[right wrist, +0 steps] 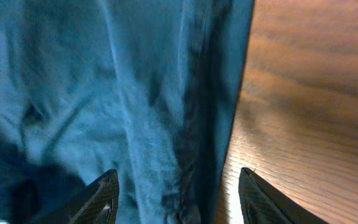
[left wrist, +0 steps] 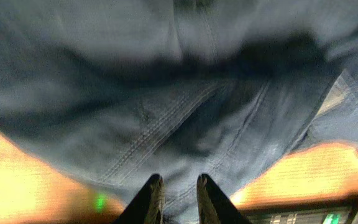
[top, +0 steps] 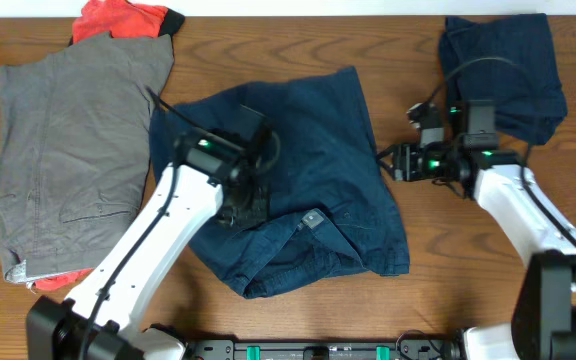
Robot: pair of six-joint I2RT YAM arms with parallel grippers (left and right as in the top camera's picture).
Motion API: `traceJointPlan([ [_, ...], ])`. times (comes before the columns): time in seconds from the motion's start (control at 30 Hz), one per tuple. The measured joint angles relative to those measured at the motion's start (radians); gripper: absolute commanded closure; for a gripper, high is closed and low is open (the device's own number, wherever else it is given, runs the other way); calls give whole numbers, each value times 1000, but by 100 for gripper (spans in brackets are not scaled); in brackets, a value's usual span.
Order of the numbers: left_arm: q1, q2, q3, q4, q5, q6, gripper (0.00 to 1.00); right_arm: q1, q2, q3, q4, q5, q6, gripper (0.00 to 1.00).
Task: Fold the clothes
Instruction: 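Grasp the navy shorts' right side with the right gripper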
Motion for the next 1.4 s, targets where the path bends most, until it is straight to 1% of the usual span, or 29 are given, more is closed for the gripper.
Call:
traceJointPlan([
  [0.07,19,-14,0,33,-6,4,80,26,30,0,5,21,-11,41],
  [0.13,37,-21,0,77,-11,8,80,50,61,0,17,42,-27,50],
  [0.2,50,-22,0,111,-14,13,80,75,86,0,35,59,-39,62],
  [0.27,61,-22,0,143,-16,27,80,98,106,0,57,76,-45,80],
  [0.3,64,-22,0,154,-17,30,80,109,113,0,69,86,-47,85],
  [0.33,66,-22,0,168,-17,34,81,117,119,0,80,104,-45,93],
  [0.37,68,-22,0,183,-19,35,85,125,122,0,98,123,-39,99],
  [0.47,71,-22,0,223,-36,44,89,132,124,0,174,184,-20,99],
  [0.6,73,-21,0,285,-59,53,92,132,124,0,325,277,-6,99],
  [0.87,73,34,1,438,-89,87,94,132,158,6,689,414,-1,98],
  [0.93,73,59,1,475,-92,96,94,131,192,20,730,439,0,93],
  [0.97,73,69,1,486,-93,100,94,131,211,30,731,447,2,83],
  [1.0,73,79,1,494,-93,104,94,128,237,47,718,455,10,51],
  [1.03,73,88,1,499,-93,106,94,126,256,61,699,459,14,29],
  [1.07,73,95,1,499,-94,109,94,122,273,80,667,462,13,15],
  [1.13,73,105,1,496,-95,114,94,111,284,108,588,452,21,1],
  [1.27,73,107,1,483,-96,134,94,91,235,171,402,383,26,1],
  [1.4,88,107,1,440,-95,140,94,93,86,209,231,280,31,1],
])
